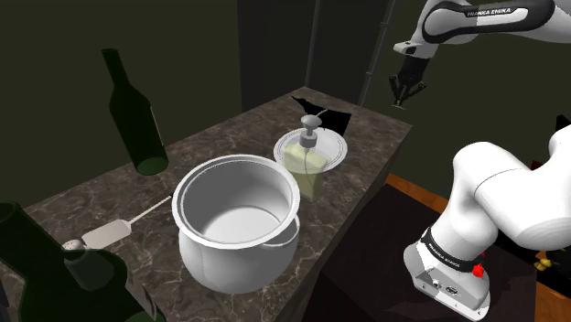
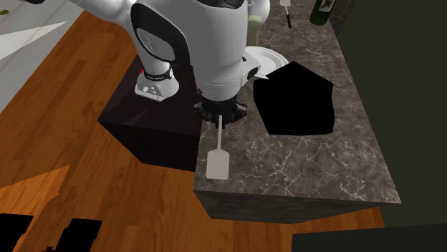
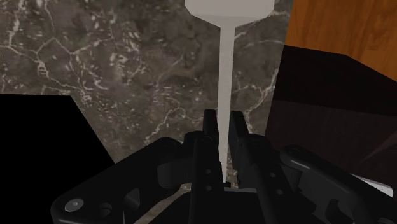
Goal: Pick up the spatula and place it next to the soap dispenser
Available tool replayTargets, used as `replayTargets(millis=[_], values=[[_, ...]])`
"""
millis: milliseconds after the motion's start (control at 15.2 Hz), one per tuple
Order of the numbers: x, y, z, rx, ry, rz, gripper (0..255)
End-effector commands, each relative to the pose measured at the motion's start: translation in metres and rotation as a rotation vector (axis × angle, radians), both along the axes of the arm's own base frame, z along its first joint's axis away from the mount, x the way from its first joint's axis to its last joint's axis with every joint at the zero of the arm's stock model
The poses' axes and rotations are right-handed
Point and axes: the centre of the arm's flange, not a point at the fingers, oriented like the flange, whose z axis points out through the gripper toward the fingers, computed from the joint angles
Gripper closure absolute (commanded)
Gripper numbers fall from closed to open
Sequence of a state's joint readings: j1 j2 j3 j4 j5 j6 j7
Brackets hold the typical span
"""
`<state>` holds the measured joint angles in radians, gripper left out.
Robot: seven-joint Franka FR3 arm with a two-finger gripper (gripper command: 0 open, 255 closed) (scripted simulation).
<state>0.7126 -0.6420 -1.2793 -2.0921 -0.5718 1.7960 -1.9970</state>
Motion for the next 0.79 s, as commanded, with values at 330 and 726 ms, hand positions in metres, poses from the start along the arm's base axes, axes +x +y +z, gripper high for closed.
replayTargets(millis=[330,726], values=[[0.001,0.000,0.037,0.000,0.000,0.000,255],[0.001,0.000,0.069,0.000,0.000,0.000,255]])
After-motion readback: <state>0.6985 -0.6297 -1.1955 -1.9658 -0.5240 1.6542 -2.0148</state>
